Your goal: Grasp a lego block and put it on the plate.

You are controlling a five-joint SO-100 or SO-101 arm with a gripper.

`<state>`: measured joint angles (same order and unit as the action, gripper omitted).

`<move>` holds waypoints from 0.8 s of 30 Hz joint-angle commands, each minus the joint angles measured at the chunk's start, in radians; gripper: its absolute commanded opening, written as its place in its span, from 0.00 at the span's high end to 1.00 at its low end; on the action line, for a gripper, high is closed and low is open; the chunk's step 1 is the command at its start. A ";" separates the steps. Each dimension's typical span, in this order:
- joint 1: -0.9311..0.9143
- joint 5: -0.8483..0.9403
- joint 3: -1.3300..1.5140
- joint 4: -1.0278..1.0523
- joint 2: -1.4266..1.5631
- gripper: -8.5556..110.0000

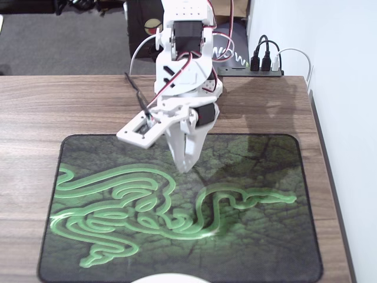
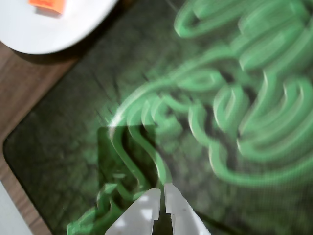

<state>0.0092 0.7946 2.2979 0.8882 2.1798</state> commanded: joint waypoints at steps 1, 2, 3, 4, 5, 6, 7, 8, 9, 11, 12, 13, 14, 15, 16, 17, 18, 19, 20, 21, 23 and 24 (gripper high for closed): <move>0.002 -0.101 0.060 -0.011 0.127 0.92; -0.003 -0.138 0.087 -0.006 0.158 0.92; -0.008 -0.170 0.117 -0.005 0.189 0.92; -0.009 -0.199 0.149 -0.005 0.221 0.92; -0.009 -0.236 0.181 -0.005 0.253 0.92; -0.011 -0.279 0.218 -0.005 0.291 0.92; -0.014 -0.318 0.247 -0.005 0.322 0.92; -0.020 -0.354 0.278 -0.005 0.354 0.92; -0.021 -0.383 0.304 -0.003 0.385 0.92; -0.023 -0.428 0.348 0.005 0.440 0.92; -0.023 -0.454 0.368 0.012 0.469 0.92; -0.023 -0.479 0.383 0.023 0.497 0.92; -0.023 -0.503 0.400 0.031 0.523 0.92; -0.021 -0.523 0.420 0.037 0.549 0.92; -0.021 -0.545 0.440 0.038 0.574 0.92; -0.023 -0.561 0.459 0.043 0.595 0.92; -0.028 -0.577 0.480 0.051 0.624 0.92; -0.032 -0.588 0.494 0.060 0.643 0.92; -0.034 -0.600 0.509 0.069 0.664 0.92; -0.037 -0.612 0.526 0.078 0.686 0.92; -0.038 -0.632 0.557 0.098 0.724 0.92; -0.038 -0.646 0.558 0.121 0.741 0.92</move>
<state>-0.0322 0.1703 2.8532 0.9802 2.8777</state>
